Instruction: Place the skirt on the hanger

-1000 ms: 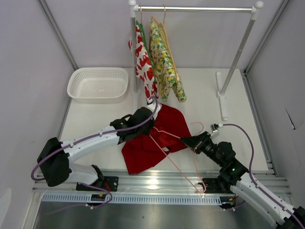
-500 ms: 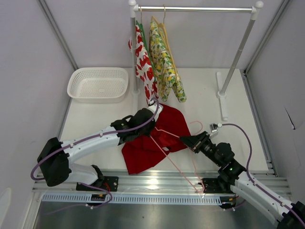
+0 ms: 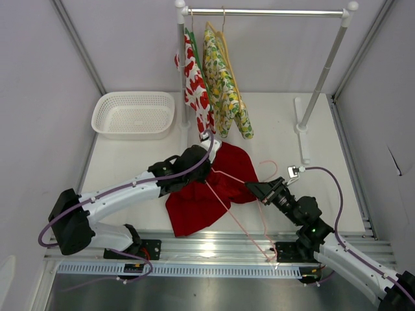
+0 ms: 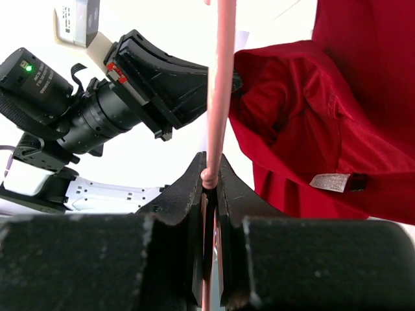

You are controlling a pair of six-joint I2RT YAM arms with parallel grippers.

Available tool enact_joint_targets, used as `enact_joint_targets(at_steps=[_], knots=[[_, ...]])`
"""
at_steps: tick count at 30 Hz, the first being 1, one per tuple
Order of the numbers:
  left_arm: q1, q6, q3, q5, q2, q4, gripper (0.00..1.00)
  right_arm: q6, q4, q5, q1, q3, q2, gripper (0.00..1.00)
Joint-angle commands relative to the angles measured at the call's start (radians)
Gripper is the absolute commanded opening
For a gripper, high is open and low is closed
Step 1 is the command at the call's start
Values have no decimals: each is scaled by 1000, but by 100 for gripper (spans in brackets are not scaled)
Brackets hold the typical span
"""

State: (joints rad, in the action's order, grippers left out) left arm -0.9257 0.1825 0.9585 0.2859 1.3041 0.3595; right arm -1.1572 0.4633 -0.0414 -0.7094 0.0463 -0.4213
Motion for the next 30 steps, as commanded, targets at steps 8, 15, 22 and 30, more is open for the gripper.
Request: enact_joint_targets(at_steps=[8, 15, 22, 30], knots=[[-15, 87, 8, 77, -54, 1, 0, 16, 221, 63, -7, -111, 22, 0], [-15, 110, 8, 127, -92, 6, 0, 13, 178, 78, -10, -148, 87, 0], [-15, 147, -21, 119, -78, -20, 0, 66, 303, 92, -10, -154, -80, 0], [-15, 218, -43, 199, -51, -27, 0, 126, 566, 54, -13, -108, -413, 0]])
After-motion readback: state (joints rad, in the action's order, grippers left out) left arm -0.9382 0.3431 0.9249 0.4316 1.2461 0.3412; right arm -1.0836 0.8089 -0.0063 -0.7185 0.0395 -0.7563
